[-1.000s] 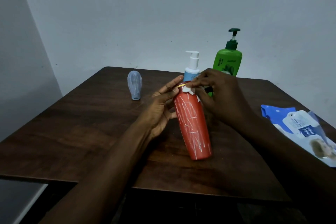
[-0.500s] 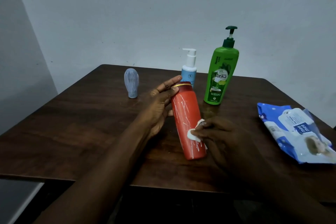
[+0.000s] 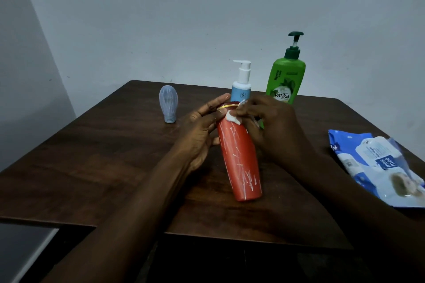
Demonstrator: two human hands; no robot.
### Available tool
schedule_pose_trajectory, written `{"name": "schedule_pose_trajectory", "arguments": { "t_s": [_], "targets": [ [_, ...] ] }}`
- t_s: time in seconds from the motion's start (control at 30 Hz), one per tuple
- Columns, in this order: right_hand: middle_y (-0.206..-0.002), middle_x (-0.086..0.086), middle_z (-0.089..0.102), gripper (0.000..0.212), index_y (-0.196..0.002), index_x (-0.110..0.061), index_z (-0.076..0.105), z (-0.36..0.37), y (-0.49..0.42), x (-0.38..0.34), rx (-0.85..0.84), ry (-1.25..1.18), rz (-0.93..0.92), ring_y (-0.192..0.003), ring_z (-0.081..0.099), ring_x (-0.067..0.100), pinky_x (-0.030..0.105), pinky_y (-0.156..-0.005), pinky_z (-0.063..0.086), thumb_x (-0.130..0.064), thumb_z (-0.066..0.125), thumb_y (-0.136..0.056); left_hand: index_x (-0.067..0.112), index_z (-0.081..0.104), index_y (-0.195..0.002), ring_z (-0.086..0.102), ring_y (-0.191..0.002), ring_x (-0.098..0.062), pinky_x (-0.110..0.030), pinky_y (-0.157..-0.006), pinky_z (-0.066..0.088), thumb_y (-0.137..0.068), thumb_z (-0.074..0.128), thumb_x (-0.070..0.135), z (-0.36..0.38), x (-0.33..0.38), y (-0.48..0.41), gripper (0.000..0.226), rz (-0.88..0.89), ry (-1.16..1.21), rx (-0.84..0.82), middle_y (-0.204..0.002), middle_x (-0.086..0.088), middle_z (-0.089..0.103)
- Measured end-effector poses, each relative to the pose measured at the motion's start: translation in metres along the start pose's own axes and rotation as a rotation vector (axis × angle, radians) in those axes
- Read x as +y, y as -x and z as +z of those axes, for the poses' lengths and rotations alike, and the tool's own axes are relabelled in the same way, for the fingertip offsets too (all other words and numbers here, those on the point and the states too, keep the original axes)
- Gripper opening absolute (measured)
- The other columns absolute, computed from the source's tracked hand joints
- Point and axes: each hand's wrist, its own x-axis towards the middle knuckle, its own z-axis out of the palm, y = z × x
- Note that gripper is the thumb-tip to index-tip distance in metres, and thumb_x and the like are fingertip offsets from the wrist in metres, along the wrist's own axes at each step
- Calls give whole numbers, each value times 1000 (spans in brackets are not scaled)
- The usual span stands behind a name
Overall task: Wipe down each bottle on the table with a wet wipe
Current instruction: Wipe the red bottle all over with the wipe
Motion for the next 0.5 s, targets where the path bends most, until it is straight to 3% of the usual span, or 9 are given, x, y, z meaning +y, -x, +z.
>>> {"name": "schedule_pose_trajectory", "arguments": {
  "t_s": [0.07, 0.13, 0.17, 0.23, 0.3, 0.37, 0.43, 0.5],
  "targets": [
    [-102, 14, 72, 20, -101, -6, 78, 0, 12, -4, -26, 23, -12, -95, 67, 30, 37, -85, 53, -5, 68, -83, 14, 60, -135, 64, -51, -2, -19, -46, 50, -100, 52, 6, 3, 1, 2, 37, -15, -9, -3, -89, -4, 69],
    [-102, 15, 72, 22, -100, -6, 77, -2, 27, -8, -59, 60, -60, -93, 68, 32, 36, -84, 51, -10, 66, -82, 12, 60, -135, 62, -48, -1, -17, -44, 48, -99, 53, 5, 5, 0, 3, 38, -13, -27, -1, -102, -7, 70],
    [-102, 15, 72, 23, -100, -7, 77, -3, 35, -10, -79, 76, -94, -92, 68, 31, 35, -84, 51, -14, 63, -83, 12, 59, -136, 60, -46, -1, -17, -43, 47, -99, 53, 5, 5, 0, 3, 38, -7, -39, 5, -95, -2, 71],
    [-105, 12, 72, 24, -101, -10, 78, -3, 56, -11, -109, 70, -134, -94, 69, 29, 34, -85, 53, -18, 61, -85, 10, 58, -136, 57, -41, 0, -15, -41, 45, -99, 52, 4, 4, -2, 2, 37, 3, -58, 5, -62, 9, 67],
    [-111, 8, 69, 24, -106, -13, 77, -3, 79, -10, -128, 12, -144, -98, 68, 26, 38, -85, 58, -10, 74, -82, 10, 57, -137, 56, -41, 0, -16, -41, 44, -99, 53, 4, 3, -3, 1, 38, 13, -56, 7, -52, 11, 61],
    [-114, 4, 66, 28, -107, -13, 77, -7, 94, -7, -130, -38, -166, -100, 66, 20, 33, -87, 56, -8, 79, -79, 11, 57, -137, 58, -44, 0, -17, -43, 46, -99, 54, 6, 1, -3, -1, 39, 9, -54, 6, -57, 10, 63],
    [-112, -1, 65, 24, -103, -13, 78, -13, 95, -8, -114, -82, -138, -101, 63, 12, 16, -95, 48, -11, 74, -79, 13, 57, -137, 62, -50, -1, -19, -47, 50, -98, 56, 8, -1, -3, -1, 39, -9, -55, -1, -61, 10, 67],
    [-108, -3, 67, 22, -102, -14, 78, -17, 83, -10, -94, -110, -57, -101, 59, 4, 5, -96, 40, -19, 67, -84, 16, 59, -134, 69, -68, -5, -26, -61, 58, -97, 57, 13, -2, -3, -2, 38, -37, -30, -19, -79, 6, 74]
  ]
}}
